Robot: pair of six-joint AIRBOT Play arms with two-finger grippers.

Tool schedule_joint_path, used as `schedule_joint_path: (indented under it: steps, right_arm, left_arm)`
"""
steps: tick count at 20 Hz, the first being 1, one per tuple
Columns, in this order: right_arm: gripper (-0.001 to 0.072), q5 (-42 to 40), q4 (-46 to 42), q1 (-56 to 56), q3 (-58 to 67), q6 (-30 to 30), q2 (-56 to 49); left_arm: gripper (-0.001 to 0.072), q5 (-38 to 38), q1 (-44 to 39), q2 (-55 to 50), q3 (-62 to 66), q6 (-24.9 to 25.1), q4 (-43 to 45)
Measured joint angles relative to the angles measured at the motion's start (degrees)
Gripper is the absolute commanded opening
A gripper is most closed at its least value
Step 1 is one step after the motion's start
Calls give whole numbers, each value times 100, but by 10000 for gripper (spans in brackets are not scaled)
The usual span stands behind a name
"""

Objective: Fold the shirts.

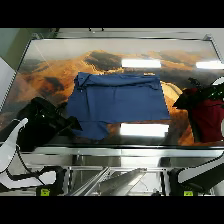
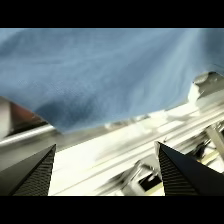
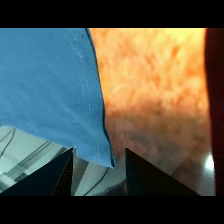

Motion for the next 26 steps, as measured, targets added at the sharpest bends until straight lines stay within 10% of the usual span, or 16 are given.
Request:
schedule_joint_path:
  steps: [5,11,20,21,22,23,26]
  right_arm:
    - [372,-52,4,2,-28,247,-291]
    - [372,31,153,7,-28,308,-562]
    - [363,-24,146,297,-101,175,-619]
    - [327,-39,205,380,-122,157,-621]
    - [100,-87,280,463,-142,140,-625]
    - [19,-190,391,551,-155,81,-638]
    - [18,-219,817,743,-177,-11,-597]
  left_arm:
    - [689,-748,-9,79,-509,103,-413]
    - [105,-1849,-11,85,-621,516,-1027]
    - [105,-1440,105,752,-627,774,-1650]
    - [105,-1449,175,852,-612,767,-1665]
    - [106,-1482,262,929,-575,763,-1676]
    - [105,-1482,345,986,-511,763,-1687]
    - [9,-1478,450,1069,-188,776,-1700]
